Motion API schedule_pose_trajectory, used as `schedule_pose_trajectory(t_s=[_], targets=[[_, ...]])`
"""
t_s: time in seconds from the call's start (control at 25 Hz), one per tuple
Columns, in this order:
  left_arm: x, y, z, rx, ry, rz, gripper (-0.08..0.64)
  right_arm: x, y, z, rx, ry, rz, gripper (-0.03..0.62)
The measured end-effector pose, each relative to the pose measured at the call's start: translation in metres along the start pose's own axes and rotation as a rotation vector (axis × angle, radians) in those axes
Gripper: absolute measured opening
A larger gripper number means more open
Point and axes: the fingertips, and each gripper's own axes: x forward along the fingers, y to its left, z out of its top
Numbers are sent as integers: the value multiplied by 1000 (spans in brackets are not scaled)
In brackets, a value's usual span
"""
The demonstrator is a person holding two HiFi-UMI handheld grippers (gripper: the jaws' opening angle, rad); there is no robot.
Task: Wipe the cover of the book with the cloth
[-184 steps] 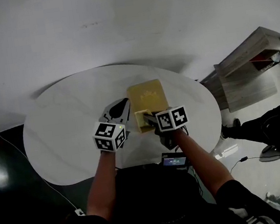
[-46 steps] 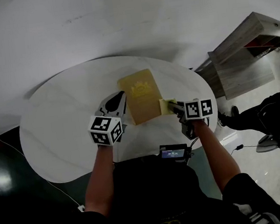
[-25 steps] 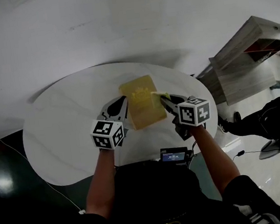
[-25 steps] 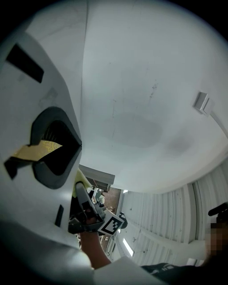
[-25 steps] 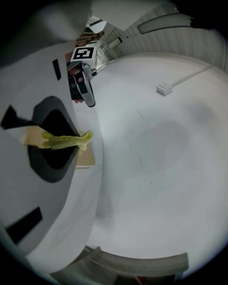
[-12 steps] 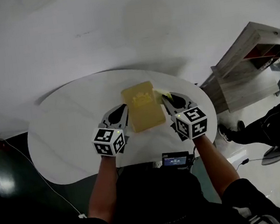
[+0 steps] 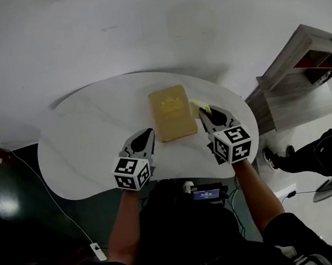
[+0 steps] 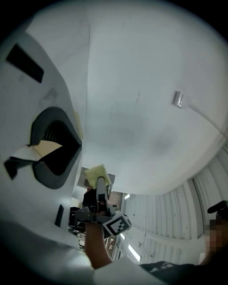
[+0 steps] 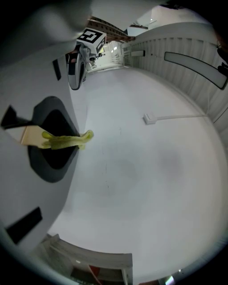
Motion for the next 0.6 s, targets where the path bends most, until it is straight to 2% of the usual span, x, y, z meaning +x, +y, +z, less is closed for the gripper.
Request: schedule_pose_trajectory(t_s=[0.28, 0.6], targets=[[-33, -12, -14, 14, 12, -13, 9, -25, 22, -13, -7, 10, -26, 87], [-81, -41, -24, 35, -13, -95, 9, -55, 65, -23, -26, 9, -80, 87]])
